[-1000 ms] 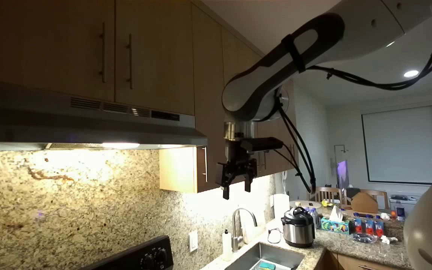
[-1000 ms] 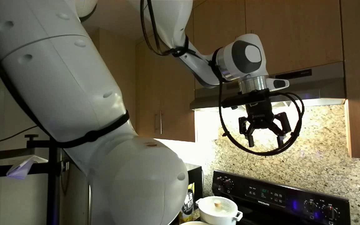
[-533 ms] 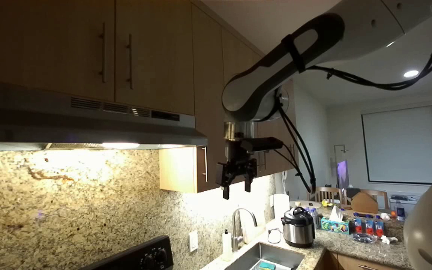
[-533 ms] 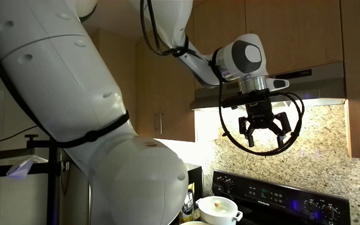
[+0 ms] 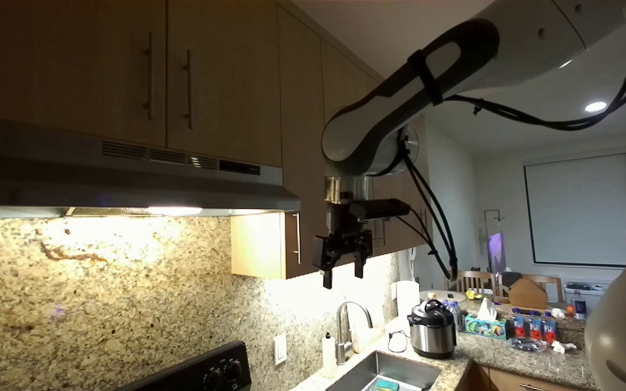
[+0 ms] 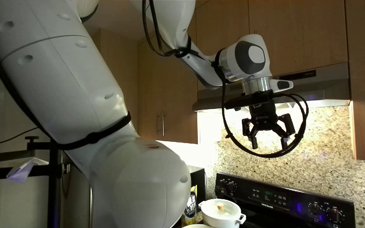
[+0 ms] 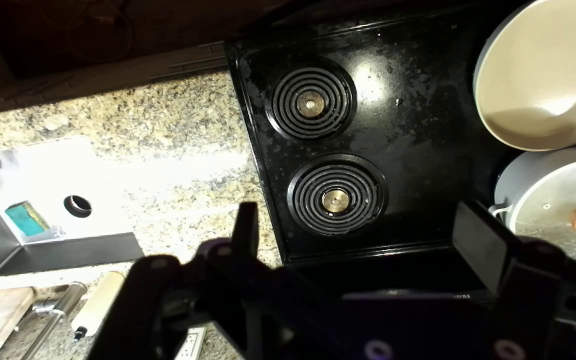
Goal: Push the switch on the black part of the oven filter to the left
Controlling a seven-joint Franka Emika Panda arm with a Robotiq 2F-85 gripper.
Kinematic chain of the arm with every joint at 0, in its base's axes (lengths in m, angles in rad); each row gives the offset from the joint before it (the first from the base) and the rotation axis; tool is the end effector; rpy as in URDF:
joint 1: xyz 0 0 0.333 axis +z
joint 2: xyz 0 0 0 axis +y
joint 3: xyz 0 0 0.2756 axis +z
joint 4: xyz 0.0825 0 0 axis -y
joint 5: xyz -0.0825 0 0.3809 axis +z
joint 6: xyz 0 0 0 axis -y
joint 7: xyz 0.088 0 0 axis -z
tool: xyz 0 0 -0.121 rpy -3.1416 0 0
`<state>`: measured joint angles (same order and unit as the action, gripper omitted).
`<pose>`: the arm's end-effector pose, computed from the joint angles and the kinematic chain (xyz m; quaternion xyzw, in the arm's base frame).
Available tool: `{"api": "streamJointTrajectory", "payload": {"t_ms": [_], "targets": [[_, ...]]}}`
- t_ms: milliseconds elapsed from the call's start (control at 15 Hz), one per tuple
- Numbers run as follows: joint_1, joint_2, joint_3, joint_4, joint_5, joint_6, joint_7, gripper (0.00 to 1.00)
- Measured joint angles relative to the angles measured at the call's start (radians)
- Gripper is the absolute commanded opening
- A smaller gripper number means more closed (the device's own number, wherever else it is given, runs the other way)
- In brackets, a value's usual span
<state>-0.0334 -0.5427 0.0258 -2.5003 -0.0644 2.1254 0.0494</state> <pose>0.4192 -0.0070 0.4398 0.9958 -0.0151 0.0842 0.0337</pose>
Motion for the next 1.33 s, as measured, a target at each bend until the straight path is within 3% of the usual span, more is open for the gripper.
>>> {"api": "streamJointTrajectory", "payload": {"t_ms": [333, 733, 1000, 1333], "targets": [[0.0, 0.0, 0.0, 0.0, 0.0, 0.012, 0.0, 1.0], [0.009, 0.011, 0.014, -0.007, 0.0, 0.162, -0.001, 1.0], [0.074, 0.143, 0.162, 0.122, -0.029, 0.237, 0.072, 1.0], [0.109, 0.365, 0.321, 0.387, -0.198, 0.21, 0.226, 1.0]]}}
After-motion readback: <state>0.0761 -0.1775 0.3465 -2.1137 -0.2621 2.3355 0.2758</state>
